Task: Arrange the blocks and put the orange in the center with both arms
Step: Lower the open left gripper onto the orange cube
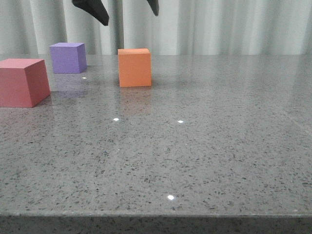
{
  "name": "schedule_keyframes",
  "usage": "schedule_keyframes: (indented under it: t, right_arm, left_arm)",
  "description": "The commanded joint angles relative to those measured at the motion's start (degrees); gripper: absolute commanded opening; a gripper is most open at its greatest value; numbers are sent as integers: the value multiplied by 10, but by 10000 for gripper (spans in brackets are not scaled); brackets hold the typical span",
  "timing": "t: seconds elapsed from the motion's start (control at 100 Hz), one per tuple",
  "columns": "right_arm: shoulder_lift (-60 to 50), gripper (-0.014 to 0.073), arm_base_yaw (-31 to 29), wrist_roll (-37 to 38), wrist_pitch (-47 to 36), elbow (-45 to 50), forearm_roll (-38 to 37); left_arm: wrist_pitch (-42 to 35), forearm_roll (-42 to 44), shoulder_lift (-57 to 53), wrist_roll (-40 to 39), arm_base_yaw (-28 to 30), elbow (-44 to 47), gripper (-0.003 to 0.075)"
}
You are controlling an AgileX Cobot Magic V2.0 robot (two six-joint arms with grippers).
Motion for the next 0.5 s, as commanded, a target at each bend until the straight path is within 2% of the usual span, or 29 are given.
schedule_keyframes:
  t: [0.0,0.49]
  right_arm:
    - [2,-67,-3,-5,-47,-16,-1]
    - [2,-67,-3,-5,-47,-16,-1]
  left_arm:
    - [-19,20,-11,-18,-8,-41,640]
    - [-15,48,49,-44,-9,-50,640]
